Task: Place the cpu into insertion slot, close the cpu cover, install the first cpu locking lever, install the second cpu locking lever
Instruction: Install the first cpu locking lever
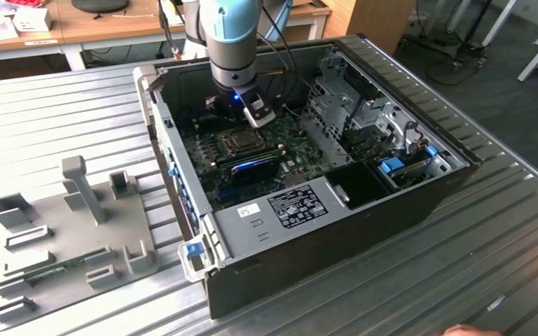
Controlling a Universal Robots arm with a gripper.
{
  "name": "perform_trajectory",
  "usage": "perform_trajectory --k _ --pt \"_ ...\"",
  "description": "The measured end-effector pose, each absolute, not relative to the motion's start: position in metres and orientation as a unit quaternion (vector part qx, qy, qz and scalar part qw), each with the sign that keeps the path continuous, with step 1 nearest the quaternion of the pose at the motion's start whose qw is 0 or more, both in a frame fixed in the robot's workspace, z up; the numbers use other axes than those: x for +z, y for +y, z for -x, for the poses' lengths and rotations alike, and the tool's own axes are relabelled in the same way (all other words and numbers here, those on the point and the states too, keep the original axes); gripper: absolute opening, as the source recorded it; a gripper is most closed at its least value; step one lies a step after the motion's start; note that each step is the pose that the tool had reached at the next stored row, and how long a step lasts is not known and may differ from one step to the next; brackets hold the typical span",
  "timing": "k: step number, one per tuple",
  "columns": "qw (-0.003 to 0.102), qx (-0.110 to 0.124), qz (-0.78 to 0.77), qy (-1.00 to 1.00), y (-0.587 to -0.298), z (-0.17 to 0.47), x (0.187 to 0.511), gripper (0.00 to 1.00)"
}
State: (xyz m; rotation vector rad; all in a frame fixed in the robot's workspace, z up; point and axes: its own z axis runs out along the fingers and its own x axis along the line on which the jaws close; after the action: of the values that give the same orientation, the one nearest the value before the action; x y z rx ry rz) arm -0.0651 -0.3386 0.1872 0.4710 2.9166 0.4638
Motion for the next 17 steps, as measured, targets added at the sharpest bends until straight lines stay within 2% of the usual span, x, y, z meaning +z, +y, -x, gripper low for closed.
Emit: perform_trajectory --k 17 --pt "0.075 0.155 -0.157 0.972 -0.3386 0.0593 0.1877 0.11"
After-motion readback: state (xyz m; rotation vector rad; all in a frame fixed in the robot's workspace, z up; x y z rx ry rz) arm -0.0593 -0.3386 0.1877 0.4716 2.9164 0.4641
